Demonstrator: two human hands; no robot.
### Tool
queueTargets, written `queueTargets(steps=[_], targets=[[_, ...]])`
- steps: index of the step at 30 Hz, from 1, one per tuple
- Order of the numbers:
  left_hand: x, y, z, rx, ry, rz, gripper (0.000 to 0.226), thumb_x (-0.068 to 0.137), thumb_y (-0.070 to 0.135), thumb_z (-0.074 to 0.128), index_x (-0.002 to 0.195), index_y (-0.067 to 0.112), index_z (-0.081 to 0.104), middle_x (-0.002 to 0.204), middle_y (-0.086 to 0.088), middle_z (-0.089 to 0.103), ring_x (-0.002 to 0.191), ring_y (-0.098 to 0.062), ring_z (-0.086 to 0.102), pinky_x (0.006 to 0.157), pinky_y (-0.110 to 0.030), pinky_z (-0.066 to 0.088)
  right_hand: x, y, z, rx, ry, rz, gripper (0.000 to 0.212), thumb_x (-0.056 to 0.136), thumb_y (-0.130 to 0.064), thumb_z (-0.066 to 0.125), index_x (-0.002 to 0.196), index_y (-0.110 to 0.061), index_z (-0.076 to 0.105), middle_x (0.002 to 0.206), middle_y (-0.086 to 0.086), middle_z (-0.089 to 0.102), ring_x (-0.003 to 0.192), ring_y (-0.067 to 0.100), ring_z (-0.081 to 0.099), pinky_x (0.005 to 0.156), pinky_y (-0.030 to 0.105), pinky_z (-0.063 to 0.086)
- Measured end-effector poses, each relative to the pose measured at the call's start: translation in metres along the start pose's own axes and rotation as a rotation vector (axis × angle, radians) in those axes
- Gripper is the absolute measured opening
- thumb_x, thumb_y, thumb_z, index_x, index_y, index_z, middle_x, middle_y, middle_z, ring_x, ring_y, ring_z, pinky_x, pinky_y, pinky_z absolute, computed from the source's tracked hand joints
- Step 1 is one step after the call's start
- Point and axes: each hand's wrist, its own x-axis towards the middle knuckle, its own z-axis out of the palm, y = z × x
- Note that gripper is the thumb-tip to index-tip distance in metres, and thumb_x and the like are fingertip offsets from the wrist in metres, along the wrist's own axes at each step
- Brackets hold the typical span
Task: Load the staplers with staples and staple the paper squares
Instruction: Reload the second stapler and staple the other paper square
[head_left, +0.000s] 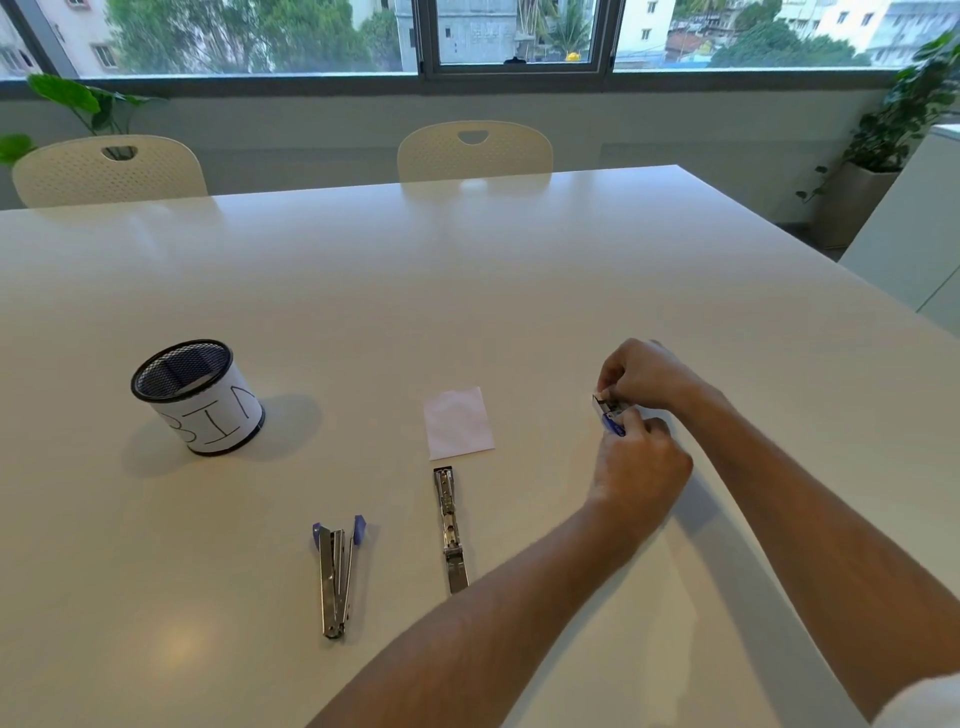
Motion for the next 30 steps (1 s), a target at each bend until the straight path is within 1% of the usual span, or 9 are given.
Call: queueTargets(steps=[2, 4, 6, 8, 10, 15, 19, 23, 30], targets=[[0.000, 0.000, 0.001, 0.003, 0.006, 0.007, 0.039, 0.073, 0.018, 0.077, 0.105, -0.001, 0.066, 0.102, -0.021, 0.063, 0.103, -0.044, 0.057, 0.067, -0.042, 0.058, -0.002, 0.000, -0.002, -0.018, 0.014, -0.015, 0.017, 0.079, -0.012, 0.073, 0.067, -0.023, 0.071, 0.073, -0.005, 0.069, 0.079, 0.011, 0.062, 0.066, 0.027, 0.052], [0.000, 0.000, 0.001, 0.015, 0.015, 0.015, 0.042, 0.075, 0.017, 0.077, 0.109, -0.003, 0.064, 0.105, -0.023, 0.062, 0.104, -0.045, 0.057, 0.071, -0.043, 0.058, -0.006, 0.002, -0.006, -0.031, 0.027, -0.022, 0.019, 0.077, -0.013, 0.075, 0.063, -0.024, 0.067, 0.069, -0.006, 0.066, 0.070, 0.009, 0.060, 0.056, 0.020, 0.043], [0.001, 0.000, 0.002, 0.021, 0.024, 0.017, 0.044, 0.076, 0.016, 0.076, 0.112, -0.005, 0.062, 0.109, -0.025, 0.061, 0.106, -0.048, 0.056, 0.076, -0.046, 0.057, -0.008, 0.002, -0.009, -0.055, -0.012, -0.026, 0.019, 0.075, -0.012, 0.075, 0.062, -0.023, 0.068, 0.067, -0.006, 0.066, 0.066, 0.008, 0.060, 0.053, 0.019, 0.040], [0.001, 0.000, 0.002, 0.020, 0.027, 0.013, 0.044, 0.078, 0.016, 0.075, 0.114, -0.005, 0.061, 0.112, -0.026, 0.060, 0.107, -0.049, 0.054, 0.077, -0.047, 0.056, -0.011, 0.001, -0.010, -0.091, -0.087, -0.030, 0.019, 0.076, -0.011, 0.075, 0.062, -0.024, 0.069, 0.068, -0.006, 0.067, 0.067, 0.009, 0.061, 0.053, 0.018, 0.042], [0.001, 0.000, 0.002, 0.025, 0.019, 0.017, 0.043, 0.078, 0.016, 0.075, 0.113, -0.004, 0.062, 0.112, -0.025, 0.060, 0.108, -0.048, 0.054, 0.077, -0.046, 0.056, -0.012, 0.000, -0.009, -0.119, -0.116, -0.038, 0.023, 0.077, -0.010, 0.073, 0.061, -0.026, 0.069, 0.070, -0.008, 0.067, 0.069, 0.009, 0.062, 0.054, 0.018, 0.043], [0.001, 0.000, 0.003, 0.023, 0.011, 0.034, 0.046, 0.076, 0.018, 0.077, 0.114, -0.002, 0.062, 0.113, -0.025, 0.059, 0.109, -0.048, 0.053, 0.077, -0.046, 0.056, -0.011, 0.000, -0.007, -0.125, -0.012, -0.066, 0.025, 0.080, -0.009, 0.070, 0.067, -0.030, 0.071, 0.071, -0.013, 0.065, 0.071, 0.007, 0.062, 0.055, 0.019, 0.043], [0.001, -0.001, 0.003, 0.013, 0.014, 0.032, 0.043, 0.078, 0.016, 0.075, 0.114, -0.003, 0.061, 0.111, -0.025, 0.060, 0.108, -0.047, 0.053, 0.075, -0.046, 0.056, -0.010, 0.001, -0.007, -0.138, 0.030, -0.077, 0.018, 0.078, -0.013, 0.073, 0.071, -0.029, 0.072, 0.068, -0.011, 0.062, 0.065, 0.006, 0.056, 0.052, 0.020, 0.038], [0.001, -0.002, 0.003, 0.011, 0.005, 0.039, 0.046, 0.076, 0.018, 0.076, 0.115, -0.003, 0.061, 0.112, -0.025, 0.059, 0.107, -0.047, 0.053, 0.076, -0.046, 0.056, -0.009, 0.001, -0.005, -0.130, 0.042, -0.093, 0.012, 0.077, -0.015, 0.075, 0.077, -0.026, 0.073, 0.068, -0.013, 0.061, 0.065, 0.004, 0.055, 0.051, 0.018, 0.035], [0.001, -0.002, 0.002, 0.009, -0.001, 0.047, 0.050, 0.074, 0.020, 0.078, 0.116, -0.002, 0.060, 0.111, -0.025, 0.058, 0.106, -0.047, 0.053, 0.078, -0.047, 0.056, -0.005, -0.001, -0.003, -0.108, 0.074, -0.084, 0.008, 0.074, -0.026, 0.078, 0.070, -0.025, 0.071, 0.069, -0.008, 0.065, 0.069, 0.010, 0.060, 0.053, 0.021, 0.039]])
